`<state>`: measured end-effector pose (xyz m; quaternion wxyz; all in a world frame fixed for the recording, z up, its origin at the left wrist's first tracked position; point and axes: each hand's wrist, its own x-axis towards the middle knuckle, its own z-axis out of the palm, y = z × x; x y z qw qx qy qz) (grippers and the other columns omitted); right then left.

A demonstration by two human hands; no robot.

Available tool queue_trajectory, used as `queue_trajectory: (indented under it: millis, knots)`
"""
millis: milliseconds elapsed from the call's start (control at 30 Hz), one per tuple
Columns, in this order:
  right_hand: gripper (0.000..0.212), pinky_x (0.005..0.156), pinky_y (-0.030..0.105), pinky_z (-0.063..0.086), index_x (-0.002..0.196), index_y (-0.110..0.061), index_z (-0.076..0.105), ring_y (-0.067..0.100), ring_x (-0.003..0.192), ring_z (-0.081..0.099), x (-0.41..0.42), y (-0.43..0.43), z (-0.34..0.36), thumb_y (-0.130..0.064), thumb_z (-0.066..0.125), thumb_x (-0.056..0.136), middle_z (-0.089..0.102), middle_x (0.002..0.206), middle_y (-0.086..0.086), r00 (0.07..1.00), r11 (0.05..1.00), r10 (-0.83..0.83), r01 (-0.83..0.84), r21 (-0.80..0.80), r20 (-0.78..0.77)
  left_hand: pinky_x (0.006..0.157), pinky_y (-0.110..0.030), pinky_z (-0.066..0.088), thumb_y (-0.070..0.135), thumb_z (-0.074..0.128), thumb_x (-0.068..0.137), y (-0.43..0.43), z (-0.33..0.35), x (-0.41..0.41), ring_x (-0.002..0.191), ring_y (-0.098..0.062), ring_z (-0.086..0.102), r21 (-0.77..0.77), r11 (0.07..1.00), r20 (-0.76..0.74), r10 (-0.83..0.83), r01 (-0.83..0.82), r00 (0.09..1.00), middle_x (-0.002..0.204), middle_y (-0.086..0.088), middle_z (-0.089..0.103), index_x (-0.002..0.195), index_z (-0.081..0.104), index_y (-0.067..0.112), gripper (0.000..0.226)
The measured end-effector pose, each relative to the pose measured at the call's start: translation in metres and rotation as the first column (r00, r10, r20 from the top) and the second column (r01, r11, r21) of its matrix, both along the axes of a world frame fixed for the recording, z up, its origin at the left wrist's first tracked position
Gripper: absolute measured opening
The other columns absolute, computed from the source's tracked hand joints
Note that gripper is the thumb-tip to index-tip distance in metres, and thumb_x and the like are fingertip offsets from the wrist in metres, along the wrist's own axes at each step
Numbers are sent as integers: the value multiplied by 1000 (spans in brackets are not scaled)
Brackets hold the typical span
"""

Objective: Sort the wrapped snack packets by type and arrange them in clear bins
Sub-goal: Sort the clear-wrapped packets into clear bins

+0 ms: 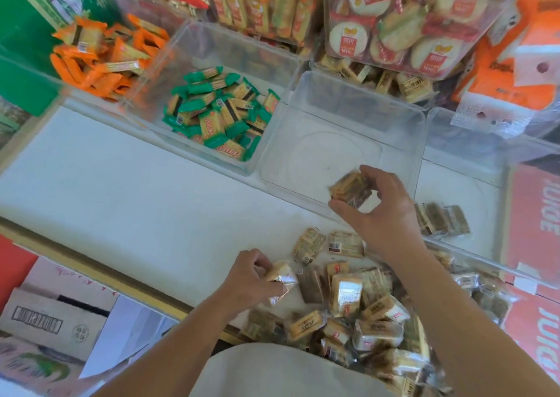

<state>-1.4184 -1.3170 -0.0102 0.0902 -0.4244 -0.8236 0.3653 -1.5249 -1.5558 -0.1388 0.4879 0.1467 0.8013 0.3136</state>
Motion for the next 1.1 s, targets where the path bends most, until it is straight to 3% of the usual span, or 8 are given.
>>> queue_trajectory:
  millis: [100, 233, 433, 567, 700, 867, 967, 1100]
  knots:
    - [74, 86, 17, 40, 142, -32, 50, 0, 108, 48, -20, 33, 3, -49, 84, 77, 49, 130, -13, 1000, 998, -21, 20, 62, 6, 63, -22, 49, 25, 96, 62, 0, 34, -23, 90, -14, 61, 51, 979, 4, 198, -198, 980, 107, -2, 61, 94, 63, 26, 46]
    - [79, 94, 40, 52, 144, -31, 46, 20, 116, 55, -41, 76, -28, -53, 81, 77, 48, 137, -3, 945, 998, 59, -62, -1, 320, 74, -33, 56, 25, 99, 57, 25, 98, -52, 103, -17, 62, 231, 915, 76, 324, -332, 943, 106, -1, 67, 93, 67, 32, 49]
    - [94, 99, 44, 52, 145, -23, 44, 28, 119, 57, -46, 94, -88, -51, 88, 67, 50, 141, 6, 750, 960, 249, -110, -256, 612, 76, -18, 51, 31, 95, 66, 152, 130, -80, 93, -6, 59, 373, 916, -224, 240, -144, 944, 113, 5, 61, 106, 64, 25, 51]
    - [82, 101, 40, 50, 147, -20, 41, 23, 117, 58, -50, 97, -66, -51, 77, 82, 53, 141, 4, 754, 936, 301, -118, -331, 583, 94, -37, 50, 41, 90, 65, 219, 93, -87, 112, -23, 51, 35, 981, -457, -152, 188, 877, 121, -3, 47, 110, 62, 26, 55]
    - [49, 92, 39, 54, 133, -40, 51, 11, 102, 64, -8, 83, -8, -62, 60, 90, 68, 114, -13, 907, 991, 99, -52, -123, 410, 81, -34, 49, 35, 87, 66, 246, 61, -83, 103, -26, 54, -228, 888, -432, -459, 398, 776, 117, -5, 51, 105, 66, 24, 45]
    - [11, 69, 17, 52, 99, -37, 66, -5, 79, 62, 53, 22, 6, -43, 70, 91, 68, 78, -16, 995, 969, -12, 36, -244, 99, 79, -34, 53, 36, 82, 81, 236, 40, -77, 103, -24, 63, -305, 843, -412, -537, 444, 737, 113, -1, 64, 112, 66, 17, 40]
    - [9, 80, 26, 57, 99, -34, 70, -5, 85, 64, 67, 3, -31, -37, 72, 90, 69, 83, -22, 994, 953, 9, 23, -301, 106, 85, -38, 53, 33, 74, 90, 213, 56, -73, 108, -22, 60, -166, 914, -566, -397, 372, 723, 118, -1, 62, 115, 67, 16, 32]
    - [25, 90, 31, 57, 114, -29, 72, -4, 94, 64, 77, -12, -66, -37, 74, 90, 69, 96, -21, 979, 937, 115, -51, -346, 167, 78, -23, 49, 22, 69, 93, 139, 85, -37, 95, -12, 60, 319, 911, -674, 25, 261, 738, 107, 8, 62, 107, 67, 19, 14]
